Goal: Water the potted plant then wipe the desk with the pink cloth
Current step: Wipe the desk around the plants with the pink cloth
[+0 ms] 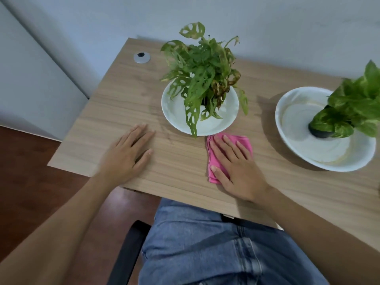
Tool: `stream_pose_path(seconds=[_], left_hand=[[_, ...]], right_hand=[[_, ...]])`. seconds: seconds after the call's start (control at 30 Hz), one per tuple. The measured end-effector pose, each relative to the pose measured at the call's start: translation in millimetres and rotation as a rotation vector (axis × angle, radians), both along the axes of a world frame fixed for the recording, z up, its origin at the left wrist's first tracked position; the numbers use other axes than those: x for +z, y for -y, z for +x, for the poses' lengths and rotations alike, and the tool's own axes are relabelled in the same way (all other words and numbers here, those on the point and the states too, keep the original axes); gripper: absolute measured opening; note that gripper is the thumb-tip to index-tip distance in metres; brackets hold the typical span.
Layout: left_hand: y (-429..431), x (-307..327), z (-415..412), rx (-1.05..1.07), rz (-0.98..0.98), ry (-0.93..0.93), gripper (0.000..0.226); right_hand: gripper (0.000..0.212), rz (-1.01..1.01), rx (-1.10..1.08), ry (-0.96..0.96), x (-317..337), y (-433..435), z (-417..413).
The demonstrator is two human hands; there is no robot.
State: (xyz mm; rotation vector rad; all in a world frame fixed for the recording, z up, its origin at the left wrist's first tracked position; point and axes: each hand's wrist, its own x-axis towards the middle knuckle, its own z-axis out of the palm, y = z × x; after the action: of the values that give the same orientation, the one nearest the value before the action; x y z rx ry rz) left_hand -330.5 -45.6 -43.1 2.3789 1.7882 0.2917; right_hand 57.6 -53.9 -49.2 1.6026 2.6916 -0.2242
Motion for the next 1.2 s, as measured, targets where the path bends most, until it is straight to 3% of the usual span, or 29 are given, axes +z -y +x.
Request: stream_pose_path(seconds=[0.33,0.63,0.83,1.0,1.1,1.2], left_hand=[[-20,-3,-29,0.142,0.003,0.026,0.064],[-26,-5,-34,0.17,0.001,0.073,0.059],[-22,-2,-30,0.174,0.001,0.024,0.06],[-25,6,-14,0.203,-0.05,-0.146,0.069],[-20,15,18,0.28,-0.078,-0.117,0.06],[-1,12,55,0.142,0.014,-0.019,0.05]], right_hand=[[0.077,-0.023,0.269,-0.036,-4,-21,-89],[0.076,-0.019,0.214,-0.124,-7,-54,-216],[0.074,0.009,0.09,-0.167,-11,-20,-203],[0.074,0.001,0.017,-0.172,-13,14,-167],[0.074,0.006,-0.011,-0.184,-14,28,-134],[0.075,0.004,-0.06,-0.176,-11,39,-88]])
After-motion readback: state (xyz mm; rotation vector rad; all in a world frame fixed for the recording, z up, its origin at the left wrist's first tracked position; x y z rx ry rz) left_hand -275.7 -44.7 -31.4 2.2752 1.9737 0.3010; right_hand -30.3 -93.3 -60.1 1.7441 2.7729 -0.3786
